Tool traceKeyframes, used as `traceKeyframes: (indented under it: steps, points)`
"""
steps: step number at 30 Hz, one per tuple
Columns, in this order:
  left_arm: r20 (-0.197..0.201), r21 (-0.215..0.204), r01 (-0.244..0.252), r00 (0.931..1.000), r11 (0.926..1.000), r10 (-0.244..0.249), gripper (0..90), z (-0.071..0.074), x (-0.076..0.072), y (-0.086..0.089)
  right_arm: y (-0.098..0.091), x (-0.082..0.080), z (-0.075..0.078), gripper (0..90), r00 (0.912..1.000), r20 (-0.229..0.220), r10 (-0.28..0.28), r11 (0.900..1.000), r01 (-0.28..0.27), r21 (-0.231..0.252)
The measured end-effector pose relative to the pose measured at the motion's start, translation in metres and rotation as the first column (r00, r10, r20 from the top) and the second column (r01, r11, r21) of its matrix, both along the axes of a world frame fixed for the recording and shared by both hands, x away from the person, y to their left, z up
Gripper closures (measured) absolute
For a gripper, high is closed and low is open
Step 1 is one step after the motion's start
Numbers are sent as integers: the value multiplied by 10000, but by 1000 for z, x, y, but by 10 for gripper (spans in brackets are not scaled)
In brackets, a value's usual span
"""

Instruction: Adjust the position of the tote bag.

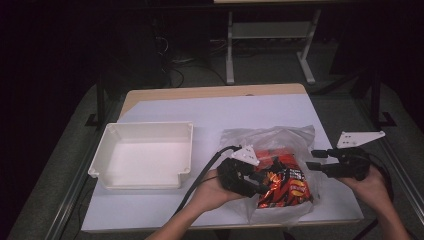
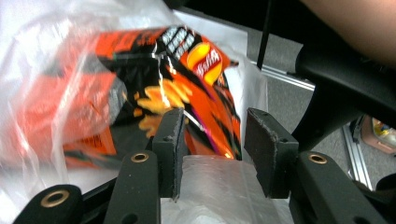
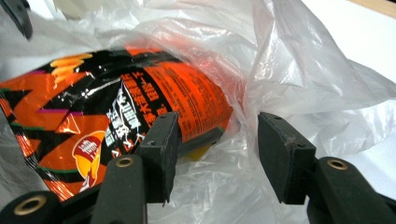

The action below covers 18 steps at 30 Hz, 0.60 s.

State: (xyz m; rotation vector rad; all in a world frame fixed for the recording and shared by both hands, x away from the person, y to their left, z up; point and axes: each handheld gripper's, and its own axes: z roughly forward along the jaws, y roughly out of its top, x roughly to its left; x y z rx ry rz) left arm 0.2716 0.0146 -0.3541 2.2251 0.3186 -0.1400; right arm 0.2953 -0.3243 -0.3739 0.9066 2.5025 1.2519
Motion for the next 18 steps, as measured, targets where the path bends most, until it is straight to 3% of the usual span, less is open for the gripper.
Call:
traceKeyframes:
  steps: [8, 18]
  points:
    - [-115, 306, -93, 9999, 9995, 96, 587, -13, -6, 14, 1, 3, 6, 456, 9999, 31, -99, 9999, 99, -100]
    - [-226, 379, -61, 9997, 9993, 69, 577, -26, -13, 26, 0, 3, 5, 443, 9998, -52, -209, 9998, 208, -47]
